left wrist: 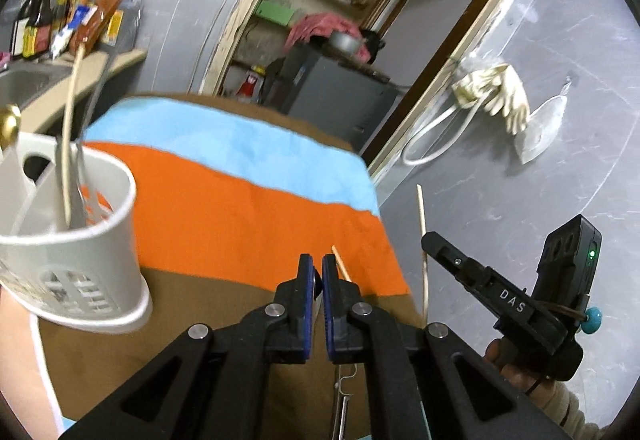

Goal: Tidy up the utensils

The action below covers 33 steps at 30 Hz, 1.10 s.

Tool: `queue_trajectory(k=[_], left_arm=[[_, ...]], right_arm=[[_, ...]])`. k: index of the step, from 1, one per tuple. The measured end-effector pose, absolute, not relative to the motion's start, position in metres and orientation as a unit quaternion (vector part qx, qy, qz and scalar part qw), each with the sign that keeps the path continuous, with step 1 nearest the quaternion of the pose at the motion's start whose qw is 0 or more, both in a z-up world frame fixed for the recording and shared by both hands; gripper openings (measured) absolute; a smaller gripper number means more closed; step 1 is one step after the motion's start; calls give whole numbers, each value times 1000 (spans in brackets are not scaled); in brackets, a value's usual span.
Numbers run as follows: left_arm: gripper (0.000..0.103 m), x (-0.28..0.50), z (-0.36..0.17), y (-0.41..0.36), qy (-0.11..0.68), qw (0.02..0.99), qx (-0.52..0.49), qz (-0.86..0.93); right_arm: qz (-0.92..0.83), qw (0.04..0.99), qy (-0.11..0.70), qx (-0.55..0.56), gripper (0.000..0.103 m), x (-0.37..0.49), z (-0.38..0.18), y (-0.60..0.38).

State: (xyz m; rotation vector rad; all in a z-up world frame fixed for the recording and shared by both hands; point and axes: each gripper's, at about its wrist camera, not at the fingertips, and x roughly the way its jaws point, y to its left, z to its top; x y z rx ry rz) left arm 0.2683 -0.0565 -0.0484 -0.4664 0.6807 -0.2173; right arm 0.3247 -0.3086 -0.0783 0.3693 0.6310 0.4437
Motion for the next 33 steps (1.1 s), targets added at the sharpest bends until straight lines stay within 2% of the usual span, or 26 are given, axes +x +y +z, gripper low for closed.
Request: queue_trajectory(k=[15, 33], left_arm=[[3, 252, 0, -2, 273, 917, -264, -126], [3, 244, 69, 98, 179, 932, -291, -118]], right_arm=[[229, 925, 219, 208, 4, 302, -19, -256], [312, 918, 111, 217, 4, 307, 35, -141]])
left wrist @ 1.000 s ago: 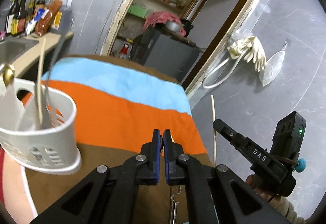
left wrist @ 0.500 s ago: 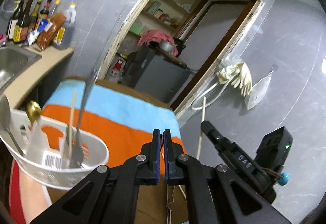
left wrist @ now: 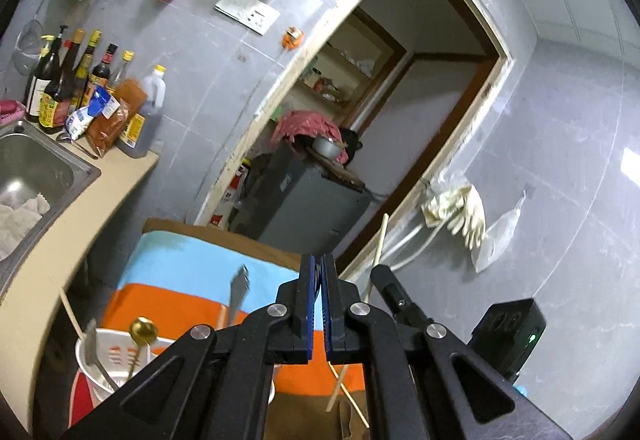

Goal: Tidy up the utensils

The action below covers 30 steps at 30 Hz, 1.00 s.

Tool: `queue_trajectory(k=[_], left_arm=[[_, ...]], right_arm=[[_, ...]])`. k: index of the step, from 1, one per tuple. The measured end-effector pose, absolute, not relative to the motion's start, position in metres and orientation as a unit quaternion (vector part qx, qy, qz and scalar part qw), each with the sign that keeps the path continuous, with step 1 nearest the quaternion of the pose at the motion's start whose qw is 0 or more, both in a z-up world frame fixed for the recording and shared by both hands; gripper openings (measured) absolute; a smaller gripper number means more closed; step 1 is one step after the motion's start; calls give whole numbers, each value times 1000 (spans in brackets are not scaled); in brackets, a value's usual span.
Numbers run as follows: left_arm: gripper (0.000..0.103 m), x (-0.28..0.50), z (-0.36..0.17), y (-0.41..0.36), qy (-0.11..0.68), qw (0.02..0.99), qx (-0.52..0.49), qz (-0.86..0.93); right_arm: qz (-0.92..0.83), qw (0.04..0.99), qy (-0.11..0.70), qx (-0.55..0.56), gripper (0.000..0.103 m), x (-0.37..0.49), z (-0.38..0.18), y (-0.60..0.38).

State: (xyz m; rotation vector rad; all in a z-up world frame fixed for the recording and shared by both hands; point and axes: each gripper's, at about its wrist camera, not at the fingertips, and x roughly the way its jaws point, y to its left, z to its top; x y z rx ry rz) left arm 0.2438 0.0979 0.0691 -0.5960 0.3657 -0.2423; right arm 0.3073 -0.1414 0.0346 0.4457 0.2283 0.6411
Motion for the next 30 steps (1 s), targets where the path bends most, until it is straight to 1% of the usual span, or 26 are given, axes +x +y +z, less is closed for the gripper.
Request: queue_trajectory(k=[8, 16, 25, 30], left_arm=[[3, 242, 80, 124, 155, 934, -305, -103], [3, 231, 64, 150, 168, 937, -301, -47], [3, 227, 44, 166, 177, 939, -296, -9], [3, 223, 50, 170, 164, 938, -304, -10]], right_arm=[[332, 910, 110, 224, 4, 318, 33, -114], [347, 900, 114, 237, 4, 332, 7, -93], [352, 911, 117, 182, 4, 329, -14, -67], [349, 913, 124, 173, 4, 330, -16, -69]])
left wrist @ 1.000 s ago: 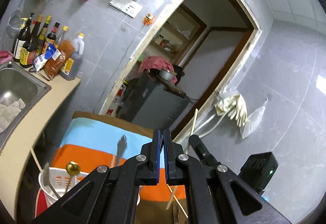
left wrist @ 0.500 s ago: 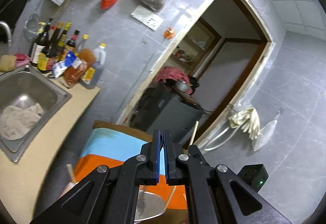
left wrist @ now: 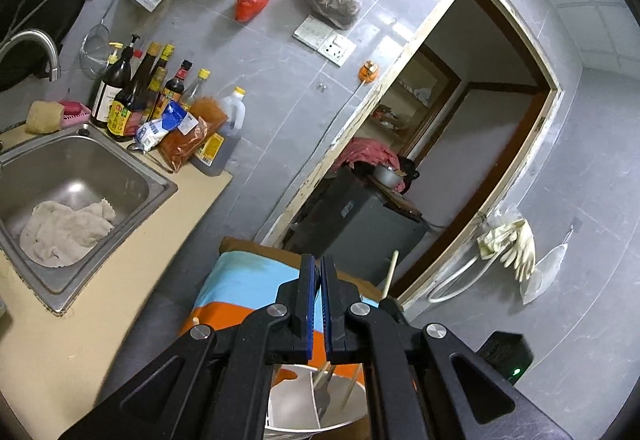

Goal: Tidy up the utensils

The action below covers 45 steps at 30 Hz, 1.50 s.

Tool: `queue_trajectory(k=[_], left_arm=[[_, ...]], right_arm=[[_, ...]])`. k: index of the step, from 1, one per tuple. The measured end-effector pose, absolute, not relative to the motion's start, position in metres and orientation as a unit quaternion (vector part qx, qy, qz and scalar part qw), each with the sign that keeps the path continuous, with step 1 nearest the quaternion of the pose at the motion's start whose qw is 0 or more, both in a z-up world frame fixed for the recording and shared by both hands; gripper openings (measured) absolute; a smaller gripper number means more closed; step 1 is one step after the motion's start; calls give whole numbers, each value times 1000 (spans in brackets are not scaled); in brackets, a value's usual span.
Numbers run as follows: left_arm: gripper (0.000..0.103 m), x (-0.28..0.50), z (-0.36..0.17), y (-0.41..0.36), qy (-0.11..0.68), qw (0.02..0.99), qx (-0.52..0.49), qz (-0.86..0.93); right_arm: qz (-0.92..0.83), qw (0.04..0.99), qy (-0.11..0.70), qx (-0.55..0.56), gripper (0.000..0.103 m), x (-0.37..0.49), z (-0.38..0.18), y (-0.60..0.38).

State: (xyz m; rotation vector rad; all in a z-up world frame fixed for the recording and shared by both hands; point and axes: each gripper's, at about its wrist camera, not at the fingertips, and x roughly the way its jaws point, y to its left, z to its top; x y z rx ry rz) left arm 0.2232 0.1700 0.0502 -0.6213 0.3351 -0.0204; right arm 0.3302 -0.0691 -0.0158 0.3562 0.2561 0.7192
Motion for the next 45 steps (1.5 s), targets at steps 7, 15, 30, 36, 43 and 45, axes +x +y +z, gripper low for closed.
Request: queue_trajectory(k=[7, 15, 30, 36, 43, 45], left_arm=[[3, 220, 62, 174, 154, 943, -295, -5], [3, 223, 40, 173, 184, 935, -304, 2], [3, 230, 18, 161, 235, 930, -281, 12], [25, 226, 18, 154, 229, 933, -279, 2], [54, 223, 23, 134, 207, 944, -255, -2], [60, 222, 26, 127, 202, 949, -244, -2]], right_arm=[[346, 912, 129, 177, 4, 332, -16, -72], [340, 917, 128, 163, 4, 333, -17, -72], [343, 919, 144, 128, 4, 326, -27, -77], [339, 918, 157, 133, 21, 323, -28, -86], [323, 924, 155, 135, 45, 313, -19, -108], [312, 928, 150, 137, 55, 309, -13, -120]])
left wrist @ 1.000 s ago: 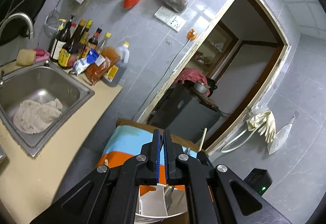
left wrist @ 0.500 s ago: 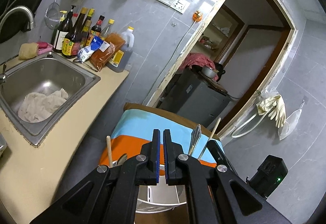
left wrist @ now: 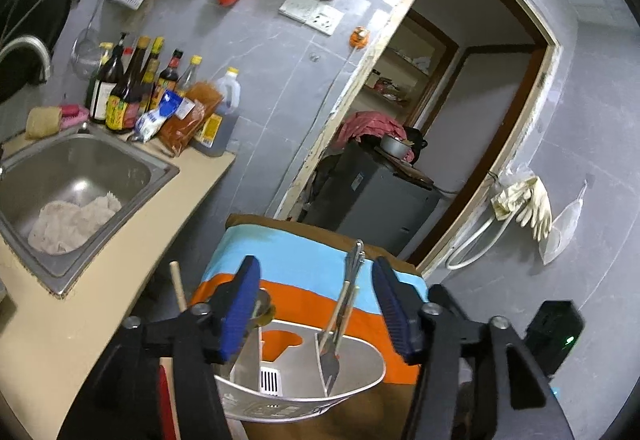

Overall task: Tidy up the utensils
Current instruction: 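Open both grippers above the caddy and lift away, then move both tools down toward the wire utensil and chopstick on the brown stripe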

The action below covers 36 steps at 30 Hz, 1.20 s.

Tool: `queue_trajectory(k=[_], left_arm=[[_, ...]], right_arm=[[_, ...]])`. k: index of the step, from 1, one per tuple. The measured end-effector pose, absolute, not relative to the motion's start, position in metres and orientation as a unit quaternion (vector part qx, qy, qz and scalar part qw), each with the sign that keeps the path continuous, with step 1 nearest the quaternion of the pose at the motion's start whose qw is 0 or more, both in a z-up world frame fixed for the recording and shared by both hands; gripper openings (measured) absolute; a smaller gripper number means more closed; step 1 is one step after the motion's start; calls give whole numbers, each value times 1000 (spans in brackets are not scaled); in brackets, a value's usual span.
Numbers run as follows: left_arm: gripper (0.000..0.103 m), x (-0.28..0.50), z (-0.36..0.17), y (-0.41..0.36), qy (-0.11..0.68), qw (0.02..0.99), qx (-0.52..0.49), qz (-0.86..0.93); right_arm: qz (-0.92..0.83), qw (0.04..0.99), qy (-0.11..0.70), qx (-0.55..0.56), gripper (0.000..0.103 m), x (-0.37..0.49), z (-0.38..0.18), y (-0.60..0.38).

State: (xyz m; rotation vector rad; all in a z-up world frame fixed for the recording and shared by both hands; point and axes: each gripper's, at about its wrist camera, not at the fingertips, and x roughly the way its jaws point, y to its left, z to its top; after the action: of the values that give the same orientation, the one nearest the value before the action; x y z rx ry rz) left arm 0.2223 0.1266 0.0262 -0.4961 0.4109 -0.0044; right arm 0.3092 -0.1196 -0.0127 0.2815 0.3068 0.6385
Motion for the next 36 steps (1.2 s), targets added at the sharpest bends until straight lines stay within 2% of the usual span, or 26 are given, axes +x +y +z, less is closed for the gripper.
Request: queue_trajectory(k=[4, 10, 16, 25, 36], left_arm=[[79, 221, 31, 102, 190, 958, -216, -6], [101, 221, 37, 60, 175, 970, -170, -4], [102, 223, 35, 21, 177, 974, -142, 7], [102, 227, 20, -31, 198, 973, -120, -2], [102, 236, -14, -81, 231, 968, -97, -12]], right_arm=[[289, 937, 144, 135, 74, 303, 1, -143], [247, 951, 129, 135, 90, 291, 17, -190], [213, 961, 127, 122, 100, 279, 26, -232], [176, 967, 148, 106, 101, 273, 20, -293], [160, 963, 194, 94, 101, 284, -21, -345]])
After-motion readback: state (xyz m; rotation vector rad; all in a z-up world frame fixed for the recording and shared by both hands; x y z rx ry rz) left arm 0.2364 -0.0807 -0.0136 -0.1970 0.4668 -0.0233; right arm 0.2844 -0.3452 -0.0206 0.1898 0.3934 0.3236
